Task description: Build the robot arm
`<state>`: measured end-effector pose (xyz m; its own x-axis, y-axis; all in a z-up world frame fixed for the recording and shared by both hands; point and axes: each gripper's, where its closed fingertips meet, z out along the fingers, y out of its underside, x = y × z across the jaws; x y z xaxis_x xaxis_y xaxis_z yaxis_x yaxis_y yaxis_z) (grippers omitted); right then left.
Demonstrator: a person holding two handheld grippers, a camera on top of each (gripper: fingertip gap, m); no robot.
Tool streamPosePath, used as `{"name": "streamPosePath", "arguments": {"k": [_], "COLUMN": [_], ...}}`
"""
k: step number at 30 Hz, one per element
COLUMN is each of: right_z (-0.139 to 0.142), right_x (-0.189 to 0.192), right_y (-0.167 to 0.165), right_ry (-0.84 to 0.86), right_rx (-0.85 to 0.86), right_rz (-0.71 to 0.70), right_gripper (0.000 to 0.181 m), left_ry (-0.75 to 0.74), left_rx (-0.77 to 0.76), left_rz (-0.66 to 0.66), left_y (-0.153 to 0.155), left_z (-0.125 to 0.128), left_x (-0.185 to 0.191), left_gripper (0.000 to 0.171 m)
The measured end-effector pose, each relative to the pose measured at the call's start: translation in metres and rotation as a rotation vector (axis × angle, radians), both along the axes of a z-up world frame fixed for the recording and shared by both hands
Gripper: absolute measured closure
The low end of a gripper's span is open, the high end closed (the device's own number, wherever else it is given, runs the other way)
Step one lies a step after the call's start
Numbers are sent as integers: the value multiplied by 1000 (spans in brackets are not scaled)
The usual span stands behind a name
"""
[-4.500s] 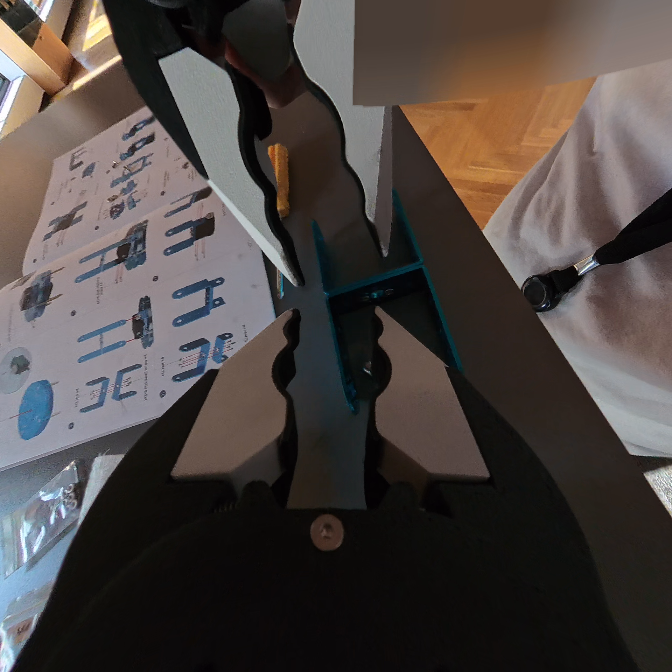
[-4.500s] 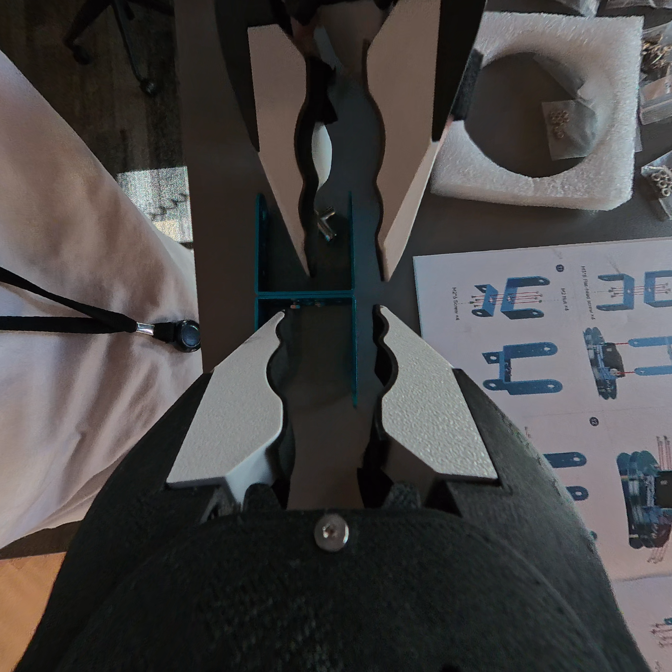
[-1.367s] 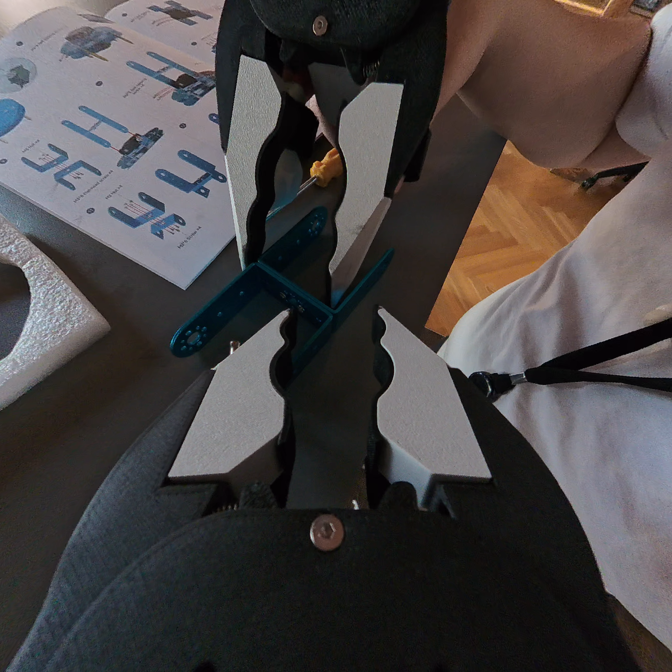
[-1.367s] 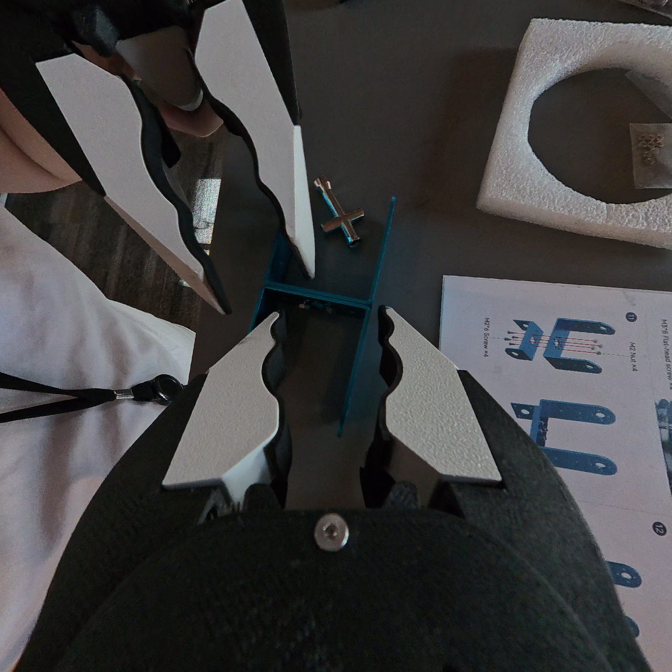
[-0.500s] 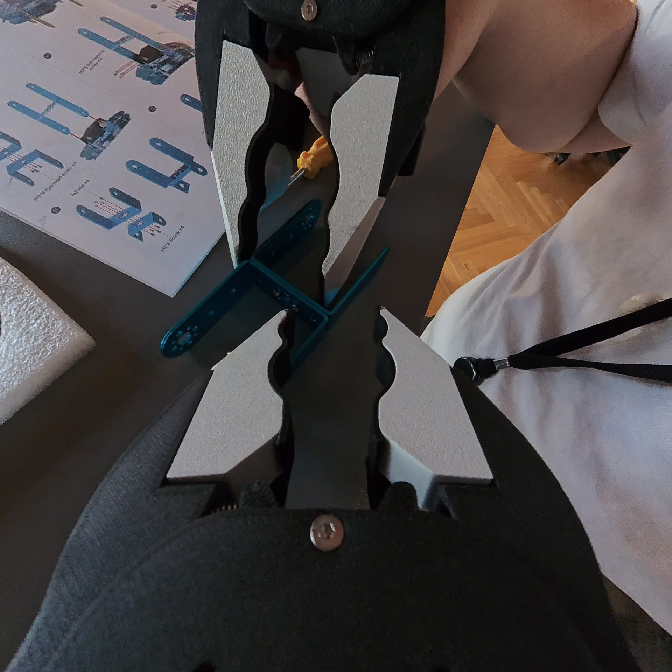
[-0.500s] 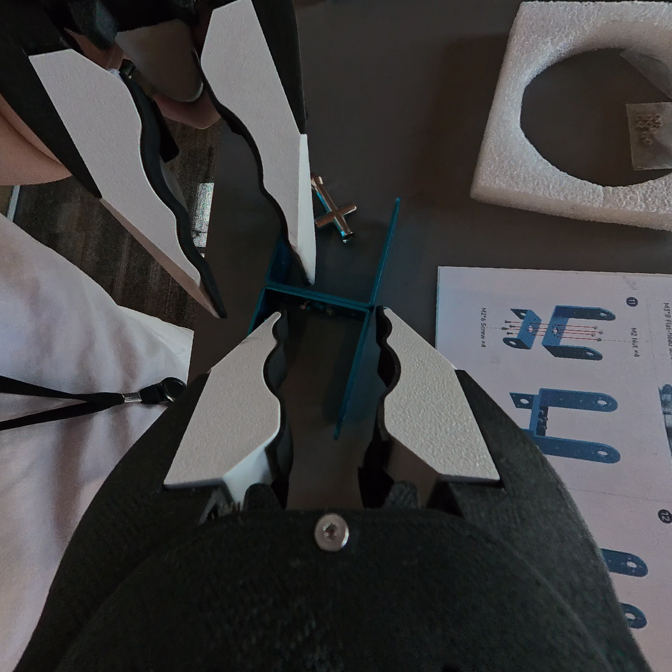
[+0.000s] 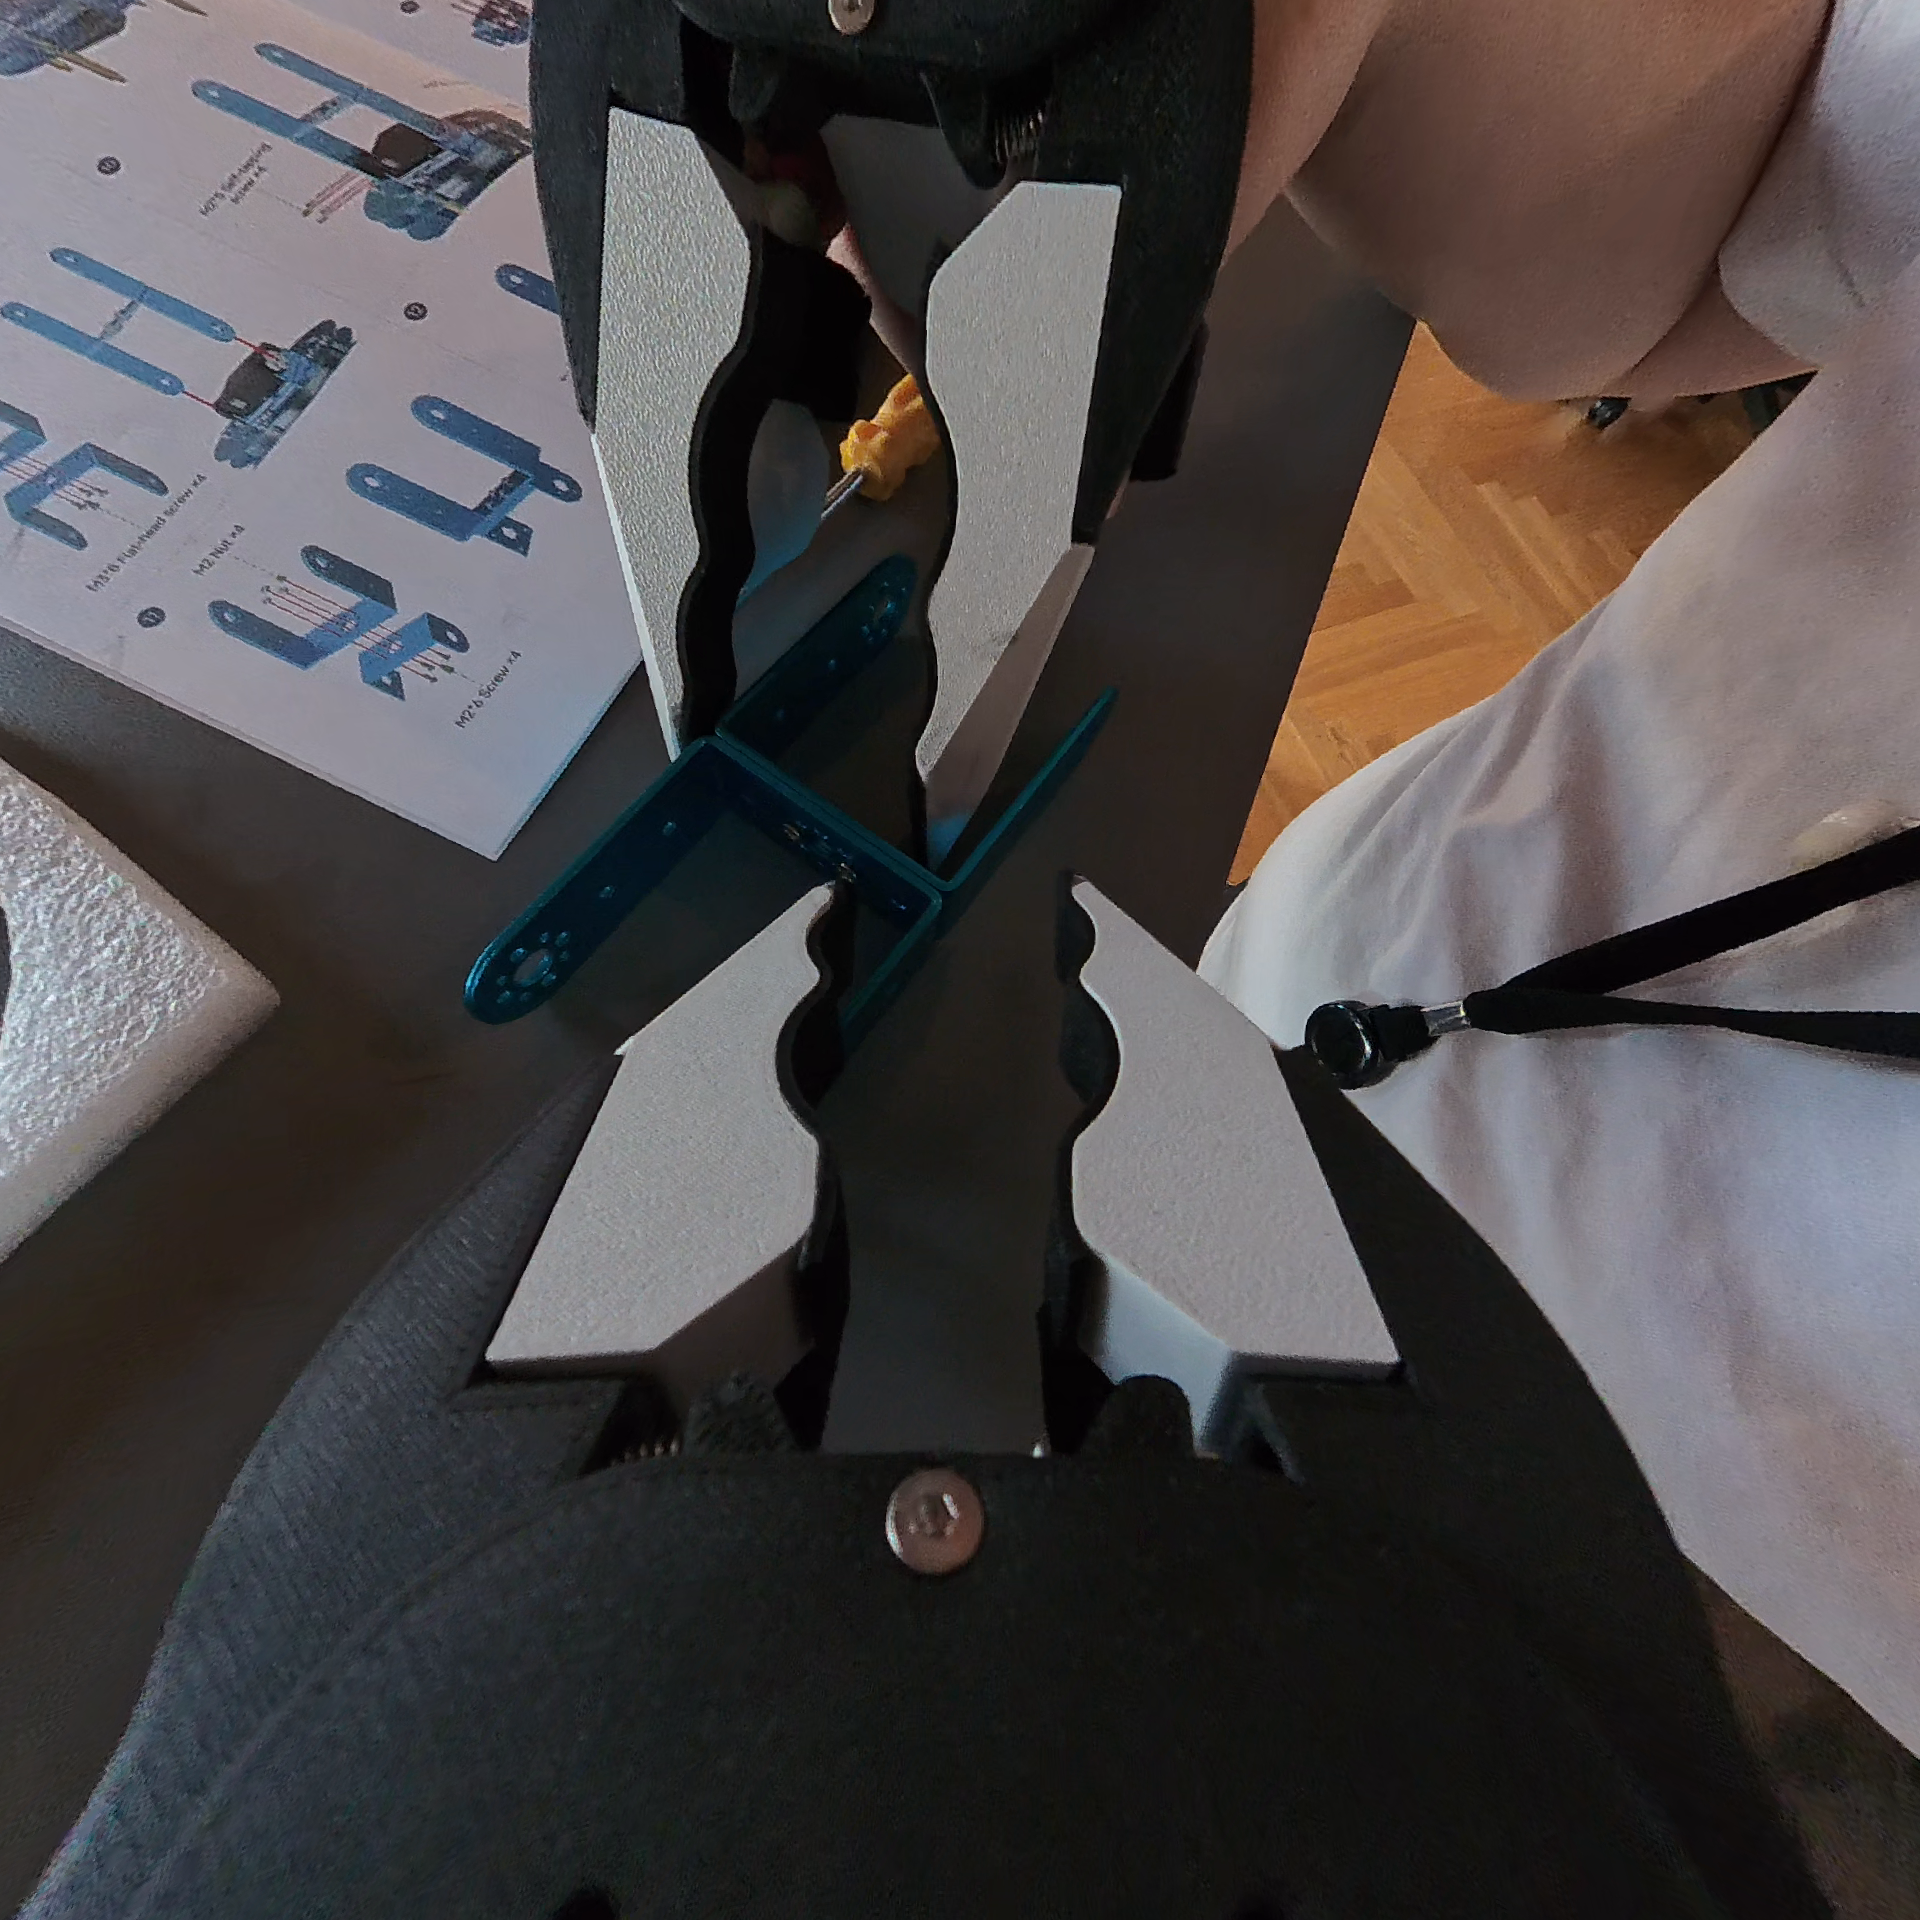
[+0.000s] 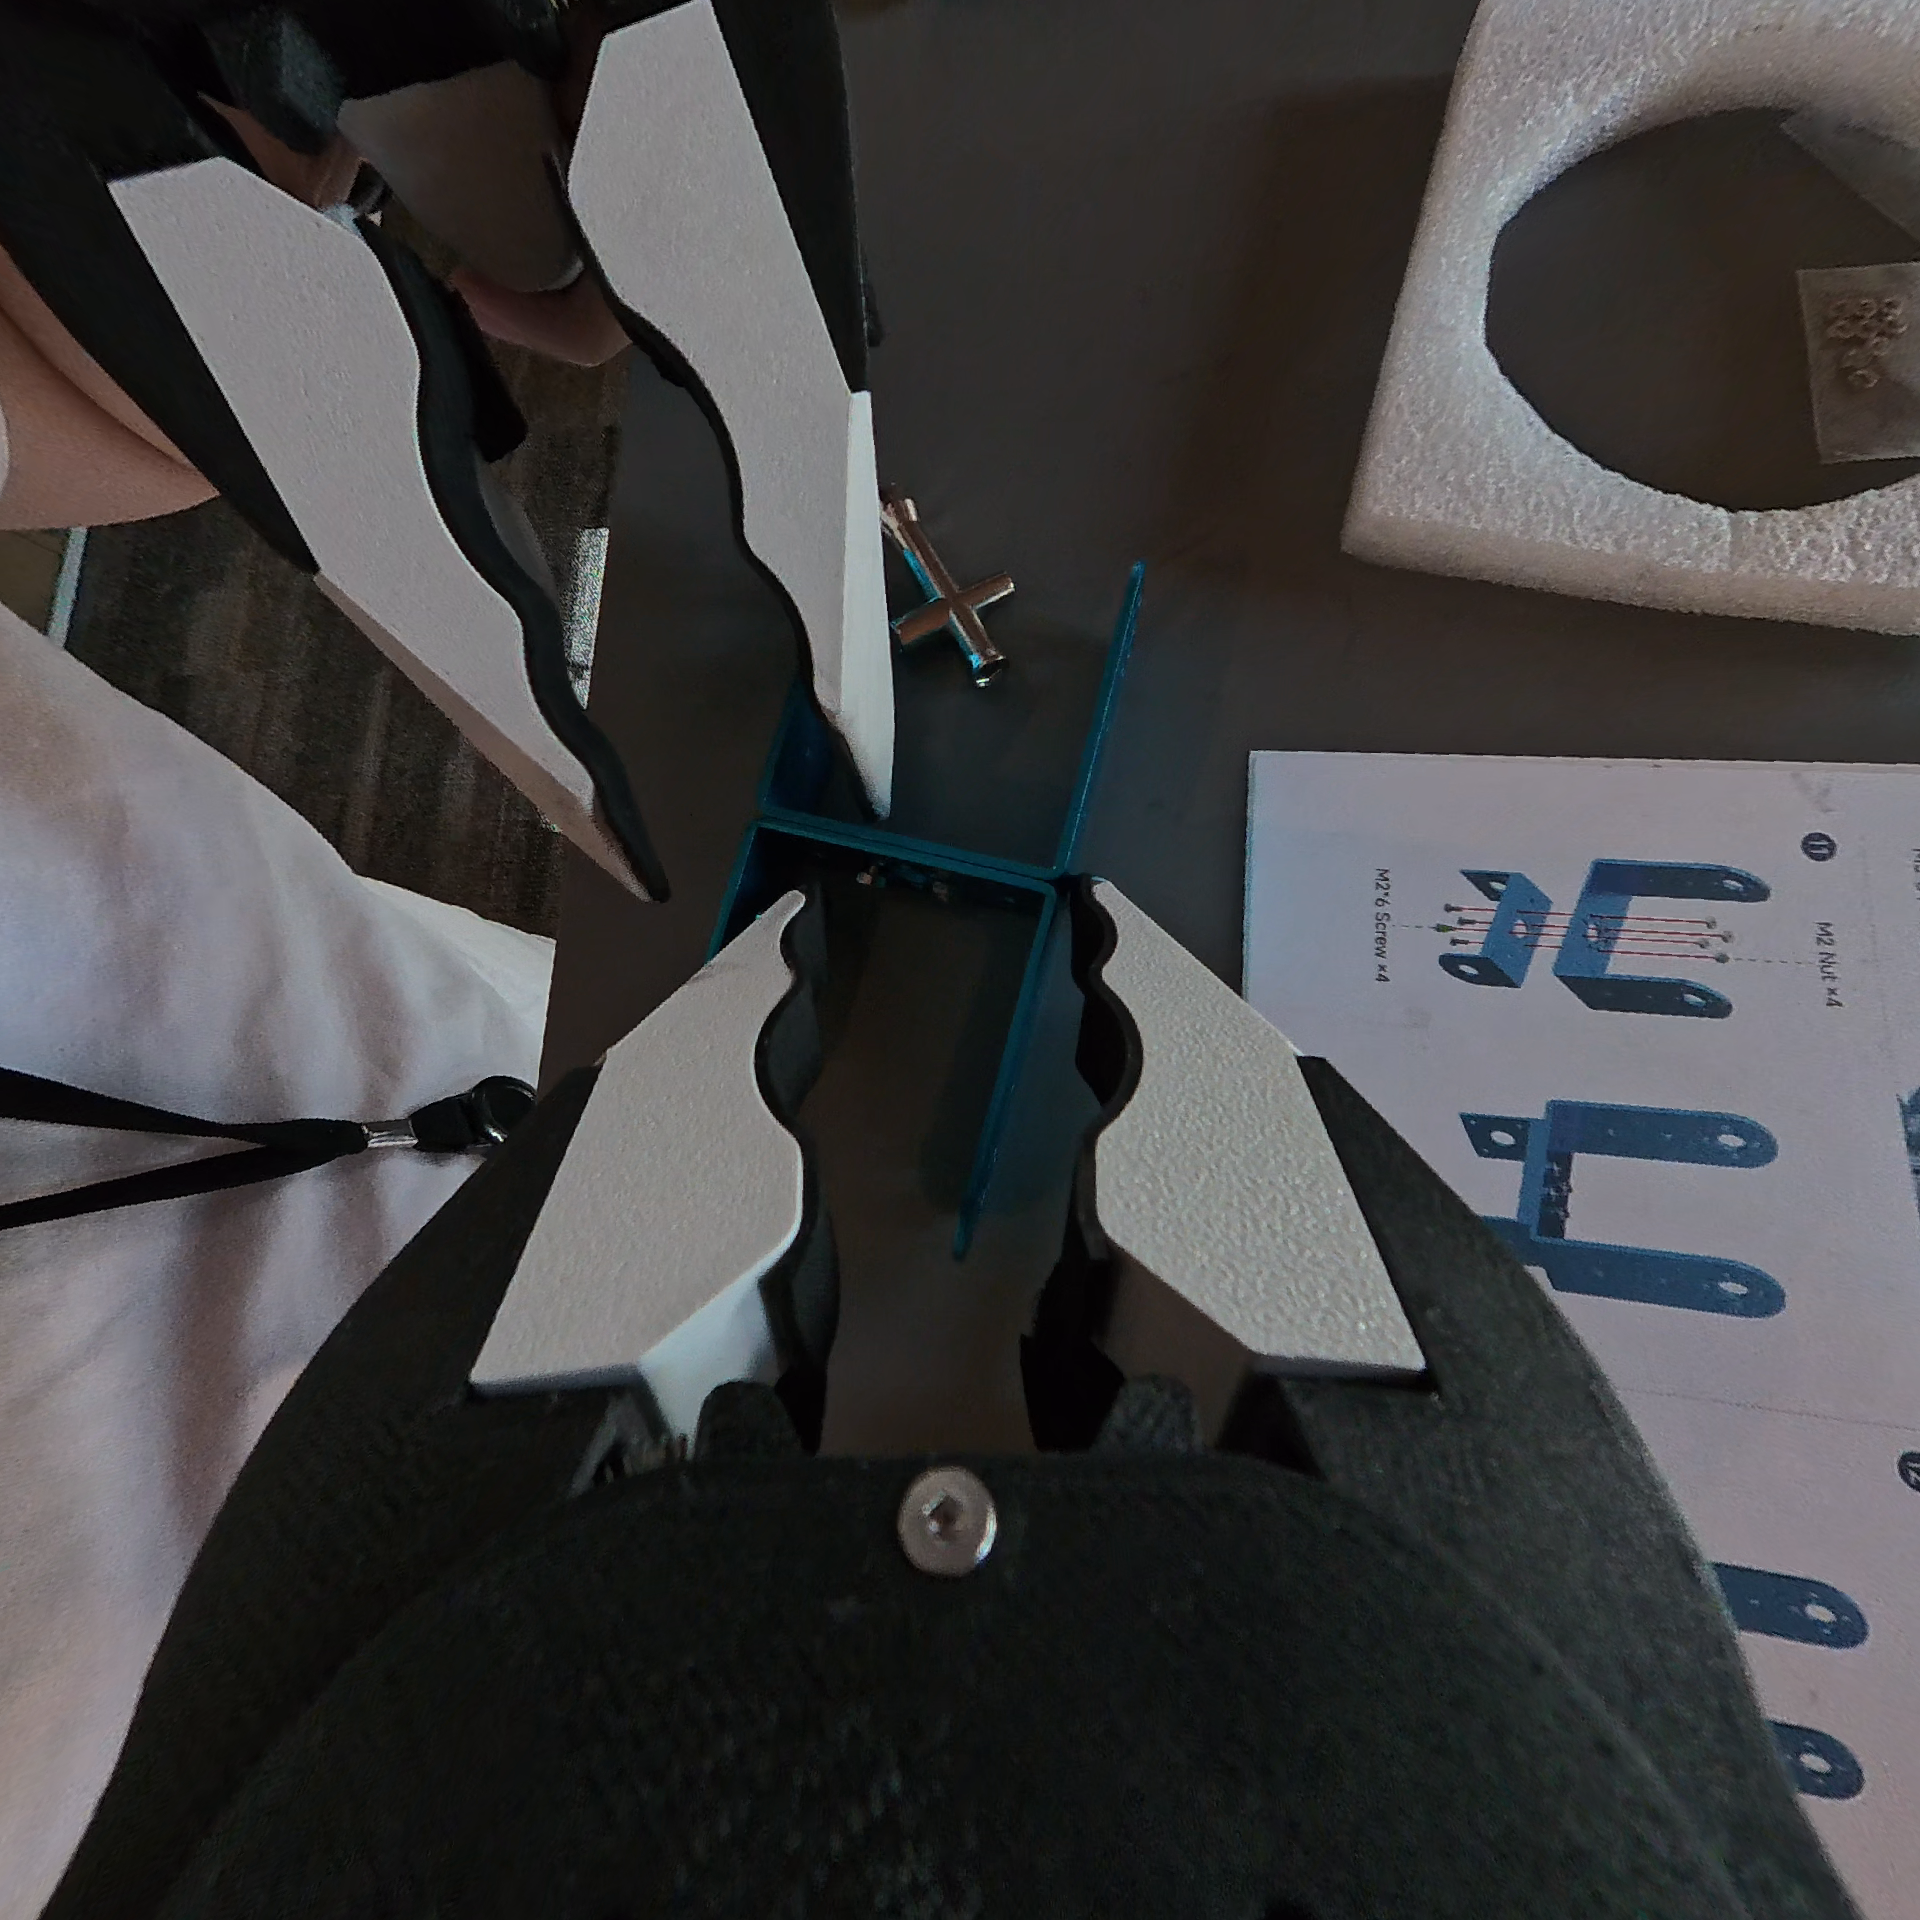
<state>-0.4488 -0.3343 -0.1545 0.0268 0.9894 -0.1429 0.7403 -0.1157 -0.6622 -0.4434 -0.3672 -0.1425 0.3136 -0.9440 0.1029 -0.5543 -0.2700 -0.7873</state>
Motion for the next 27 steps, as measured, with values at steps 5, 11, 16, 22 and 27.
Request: {"name": "streamPosePath", "arguments": {"k": [5,11,16,22,27], "right_z": [0,3,3,1,0], "right_x": [1,1,2,2,2], "right_y": [0,1,3,2,2], "right_ry": [0,11,16,7,4], "right_rx": [1,7,19,14,5], "right_rz": [0,-3,-7,-4,-8], "right_gripper": [134,133,134,134,134], "left_ry": [-36,-99,-7,-11,10], "left_rx": [-38,-147,-124,-143,-135], "left_rz": [-6,23,15,10,-8], "left_y": [-3,0,0,1,0], "left_z": [6,19,6,6,6], "left_x": [2,2,3,4,4], "left_gripper": [125,118,118,122,125]}}
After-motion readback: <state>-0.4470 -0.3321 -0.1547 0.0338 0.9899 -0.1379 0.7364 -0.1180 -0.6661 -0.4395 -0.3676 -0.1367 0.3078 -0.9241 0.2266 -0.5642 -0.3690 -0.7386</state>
